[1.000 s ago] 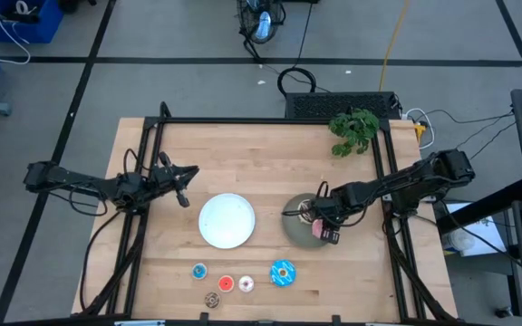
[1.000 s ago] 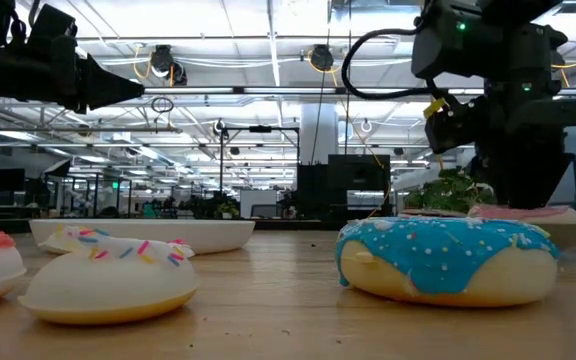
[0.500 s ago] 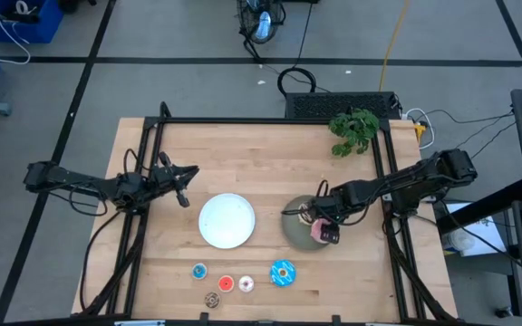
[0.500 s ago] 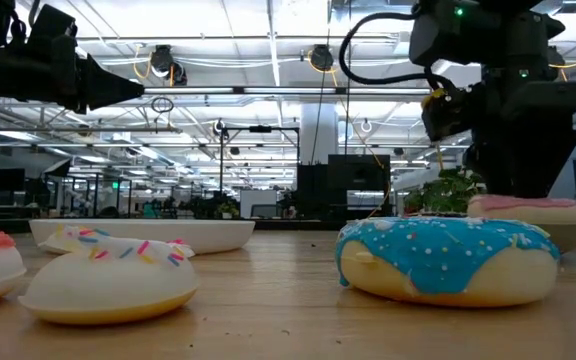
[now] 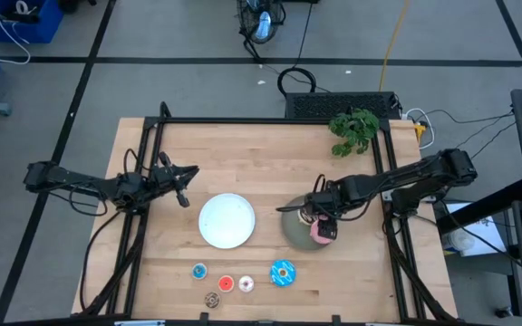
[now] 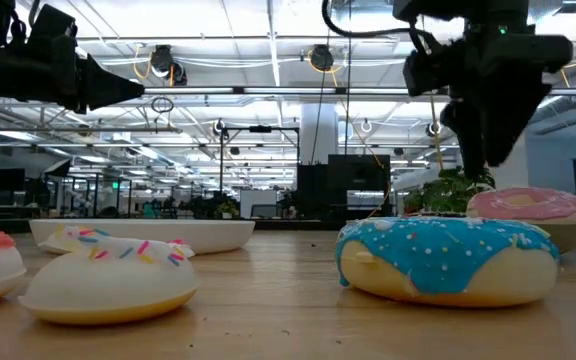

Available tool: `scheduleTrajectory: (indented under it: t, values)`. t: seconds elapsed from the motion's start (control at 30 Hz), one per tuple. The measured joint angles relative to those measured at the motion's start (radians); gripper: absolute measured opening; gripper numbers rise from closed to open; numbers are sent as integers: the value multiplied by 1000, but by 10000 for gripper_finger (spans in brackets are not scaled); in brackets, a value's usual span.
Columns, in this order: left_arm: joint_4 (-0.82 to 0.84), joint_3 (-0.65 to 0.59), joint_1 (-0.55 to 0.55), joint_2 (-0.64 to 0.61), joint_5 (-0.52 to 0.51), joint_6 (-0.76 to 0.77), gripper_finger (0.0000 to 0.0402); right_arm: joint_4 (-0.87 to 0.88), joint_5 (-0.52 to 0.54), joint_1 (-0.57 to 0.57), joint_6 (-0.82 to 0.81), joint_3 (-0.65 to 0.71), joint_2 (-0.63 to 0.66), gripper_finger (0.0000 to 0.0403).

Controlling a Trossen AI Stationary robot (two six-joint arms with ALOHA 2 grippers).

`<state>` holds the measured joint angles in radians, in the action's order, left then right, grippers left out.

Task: Pick & Place donuts
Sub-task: Put the large blue donut on the gray plate

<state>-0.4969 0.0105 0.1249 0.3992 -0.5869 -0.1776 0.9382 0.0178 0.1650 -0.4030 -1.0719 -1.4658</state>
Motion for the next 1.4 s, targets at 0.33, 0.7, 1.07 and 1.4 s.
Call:
scheduleTrajectory:
  t: [0.33,0.7,1.07,1.4]
  values:
    - [8,0,0,0,0,0,42,43,166,113,76,-259,-5,231]
    - [24,0,0,0,1,42,42,-103,109,281,40,-439,-261,21]
    - [47,0,0,0,1,54,42,-51,30,252,232,-702,-546,4]
    - [82,0,0,0,0,49,42,-117,36,264,220,-702,-560,1]
